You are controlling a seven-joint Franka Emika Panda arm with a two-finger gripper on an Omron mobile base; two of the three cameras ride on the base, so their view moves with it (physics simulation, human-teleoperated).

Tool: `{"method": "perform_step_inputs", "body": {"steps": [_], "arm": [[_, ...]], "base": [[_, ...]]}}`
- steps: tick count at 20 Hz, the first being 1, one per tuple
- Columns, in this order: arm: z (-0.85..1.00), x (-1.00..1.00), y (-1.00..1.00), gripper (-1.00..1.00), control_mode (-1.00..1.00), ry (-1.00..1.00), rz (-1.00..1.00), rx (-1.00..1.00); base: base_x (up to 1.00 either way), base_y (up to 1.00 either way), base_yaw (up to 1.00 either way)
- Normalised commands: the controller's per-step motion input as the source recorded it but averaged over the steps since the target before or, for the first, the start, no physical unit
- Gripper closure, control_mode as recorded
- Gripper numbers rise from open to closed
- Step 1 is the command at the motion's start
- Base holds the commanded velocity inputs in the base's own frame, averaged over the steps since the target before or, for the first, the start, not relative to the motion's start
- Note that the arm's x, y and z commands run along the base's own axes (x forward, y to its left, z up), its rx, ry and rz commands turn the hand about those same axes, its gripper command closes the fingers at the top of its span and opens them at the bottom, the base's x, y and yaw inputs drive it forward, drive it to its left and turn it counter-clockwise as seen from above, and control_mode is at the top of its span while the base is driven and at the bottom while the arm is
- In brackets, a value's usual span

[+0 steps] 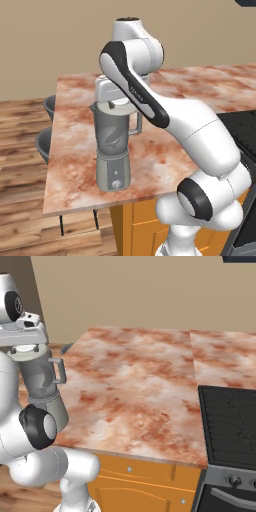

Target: Open the blender lid, put the banana in the blender, close the lid, and start the blender.

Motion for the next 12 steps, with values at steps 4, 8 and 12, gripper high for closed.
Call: {"method": "perform_step_inputs", "body": {"steps": [4,8,12], "arm": [[0.00,0.20,0.07,1.00,-1.00,0.00,0.00,0.00],[0.00,0.22,0.16,1.00,-1.00,0.00,0.01,0.00],[-0.02,0.16,0.09,1.00,-1.00,0.00,0.00,0.00]], "base": [[0.00,0.00,0.00],[0.00,0.00,0.00],[0.00,0.00,0.00]]}}
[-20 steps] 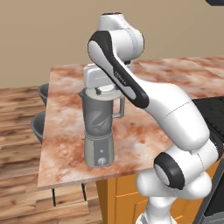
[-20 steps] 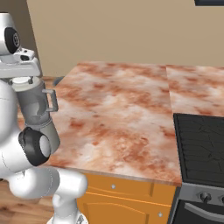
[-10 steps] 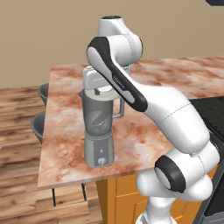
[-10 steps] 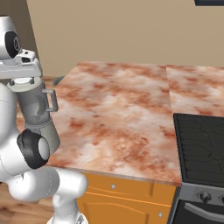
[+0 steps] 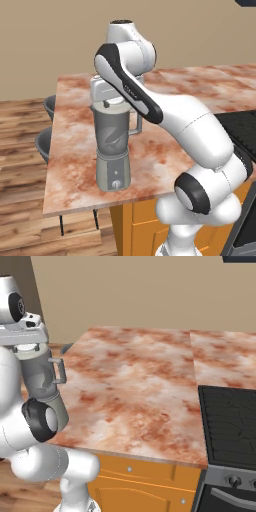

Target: Open the blender lid, put the banana in the blender, close the lid, and start the blender.

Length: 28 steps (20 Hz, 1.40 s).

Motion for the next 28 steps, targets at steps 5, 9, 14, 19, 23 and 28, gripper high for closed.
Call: {"method": "perform_step_inputs", "body": {"steps": [5,9,14,19,23,28], "arm": [[-0.04,0.17,0.04,1.00,-1.00,0.00,0.01,0.00],[-0.01,0.12,0.00,1.00,-1.00,0.00,0.02,0.00],[0.00,0.16,0.00,1.00,-1.00,0.00,0.02,0.00],[-0.03,0.16,0.00,1.00,-1.00,0.00,0.03,0.00],[-0.11,0.14,0.00,1.00,-1.00,0.00,0.03,0.00],[-0.14,0.06,0.01,1.00,-1.00,0.00,0.00,0.00]], "base": [[0.00,0.00,0.00],[0.00,0.00,0.00],[0.00,0.00,0.00],[0.00,0.00,0.00],[0.00,0.00,0.00],[0.00,0.00,0.00]]}}
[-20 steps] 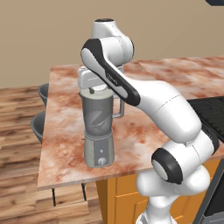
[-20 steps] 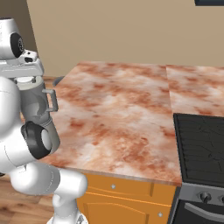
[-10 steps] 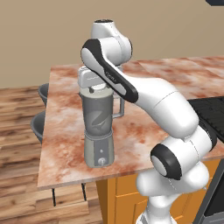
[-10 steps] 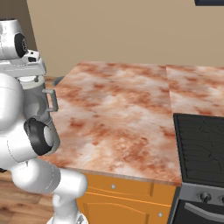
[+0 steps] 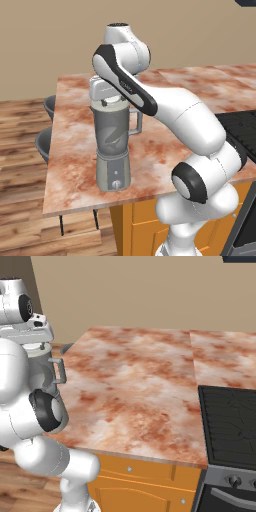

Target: Open the blender lid, put the banana in the blender, close the lid, and start the blender.

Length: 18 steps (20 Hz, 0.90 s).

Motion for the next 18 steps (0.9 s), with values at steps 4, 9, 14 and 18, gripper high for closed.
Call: {"method": "perform_step_inputs", "body": {"steps": [4,9,14,18], "arm": [[-0.14,0.04,0.00,1.00,-1.00,0.00,0.00,0.00],[-0.21,0.00,0.00,-1.00,-1.00,0.00,0.00,0.00],[-0.04,0.00,0.00,-1.00,-1.00,0.00,0.00,0.00],[0.03,0.00,0.00,-1.00,-1.00,0.00,0.00,0.00]], "base": [[0.00,0.00,0.00],[0.00,0.00,0.00],[0.00,0.00,0.00],[0.00,0.00,0.00]]}}
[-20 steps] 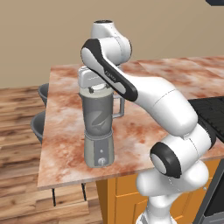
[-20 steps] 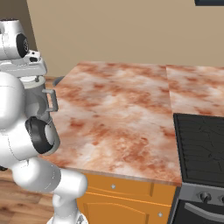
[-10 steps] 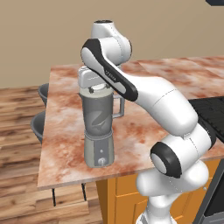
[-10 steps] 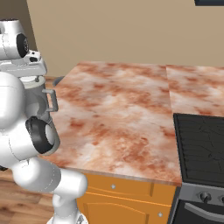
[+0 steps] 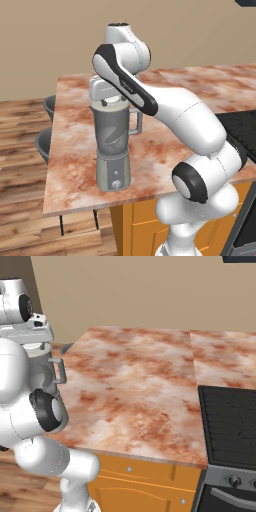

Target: Open the blender lid, put the banana in the blender, close the lid, and start the blender.

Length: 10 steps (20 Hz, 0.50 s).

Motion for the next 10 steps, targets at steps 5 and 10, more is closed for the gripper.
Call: {"method": "perform_step_inputs", "body": {"steps": [5,10], "arm": [[0.19,0.00,0.00,-1.00,-1.00,-0.03,0.00,0.00],[0.22,0.00,0.00,-1.00,-1.00,-0.04,0.00,0.00]], "base": [[0.00,0.00,0.00],[0.00,0.00,0.00]]}}
